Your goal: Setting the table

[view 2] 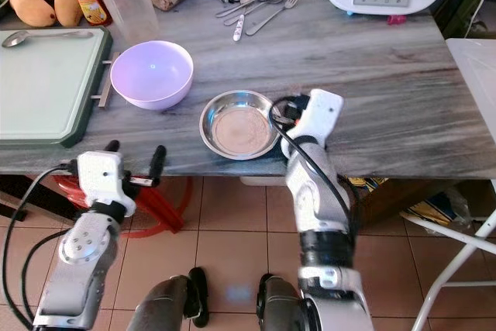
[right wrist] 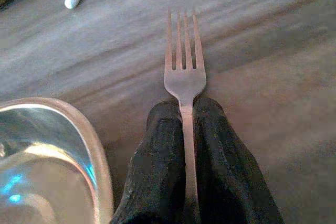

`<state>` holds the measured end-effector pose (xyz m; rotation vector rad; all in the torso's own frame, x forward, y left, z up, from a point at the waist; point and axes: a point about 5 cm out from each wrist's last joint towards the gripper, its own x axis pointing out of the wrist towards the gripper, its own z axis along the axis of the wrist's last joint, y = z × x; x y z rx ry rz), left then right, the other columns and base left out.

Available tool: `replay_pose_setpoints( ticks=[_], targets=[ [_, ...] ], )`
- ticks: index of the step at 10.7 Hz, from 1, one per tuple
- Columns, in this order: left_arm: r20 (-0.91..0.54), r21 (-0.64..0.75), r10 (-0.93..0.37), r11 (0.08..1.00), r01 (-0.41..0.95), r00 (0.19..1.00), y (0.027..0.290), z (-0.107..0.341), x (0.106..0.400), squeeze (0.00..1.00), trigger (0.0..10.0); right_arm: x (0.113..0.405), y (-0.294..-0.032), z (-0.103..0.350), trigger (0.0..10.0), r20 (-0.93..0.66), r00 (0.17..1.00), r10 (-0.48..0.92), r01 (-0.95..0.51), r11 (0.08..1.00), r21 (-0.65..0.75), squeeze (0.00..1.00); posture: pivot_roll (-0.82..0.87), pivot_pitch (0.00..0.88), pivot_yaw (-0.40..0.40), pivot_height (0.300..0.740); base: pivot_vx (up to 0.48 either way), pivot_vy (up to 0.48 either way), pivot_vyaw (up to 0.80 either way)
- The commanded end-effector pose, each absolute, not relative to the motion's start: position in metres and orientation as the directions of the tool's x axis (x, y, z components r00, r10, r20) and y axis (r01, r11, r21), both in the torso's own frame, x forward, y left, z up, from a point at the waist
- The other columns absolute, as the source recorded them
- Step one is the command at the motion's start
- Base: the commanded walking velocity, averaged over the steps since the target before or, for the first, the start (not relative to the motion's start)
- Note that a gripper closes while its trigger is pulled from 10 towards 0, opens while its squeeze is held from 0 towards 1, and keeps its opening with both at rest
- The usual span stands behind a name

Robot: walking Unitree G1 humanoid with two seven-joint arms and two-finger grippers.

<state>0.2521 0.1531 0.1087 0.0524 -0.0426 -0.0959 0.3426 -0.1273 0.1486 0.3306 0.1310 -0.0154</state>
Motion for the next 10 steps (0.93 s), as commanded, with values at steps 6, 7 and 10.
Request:
replay_pose_setpoints(
  ticks=[6,7,10],
  targets=[
    [0.029,0.050,-0.085,0.995,0.084,0.996,0.152,0.108,0.251,0.00,10.0,0.358,-0.114,0.149,10.0,-0.155,0.987,0.036,0.029,0.919,0.394,0.00,-0.02,0.249,0.015,0.740,0.000,0.000,0.00],
    [0.030,0.049,-0.085,0.995,0.083,0.996,0.152,0.108,0.251,0.00,10.0,0.360,-0.112,0.151,10.0,-0.142,0.989,0.037,0.025,0.911,0.411,0.00,-0.02,0.249,0.014,0.740,0.000,0.000,0.00],
    [0.027,0.041,-0.080,0.996,0.078,0.996,0.149,0.107,0.250,0.00,10.0,0.367,-0.104,0.159,10.0,-0.092,0.994,0.050,-0.005,0.903,0.429,0.00,-0.02,0.248,0.011,0.740,0.000,0.000,0.00]
  ],
)
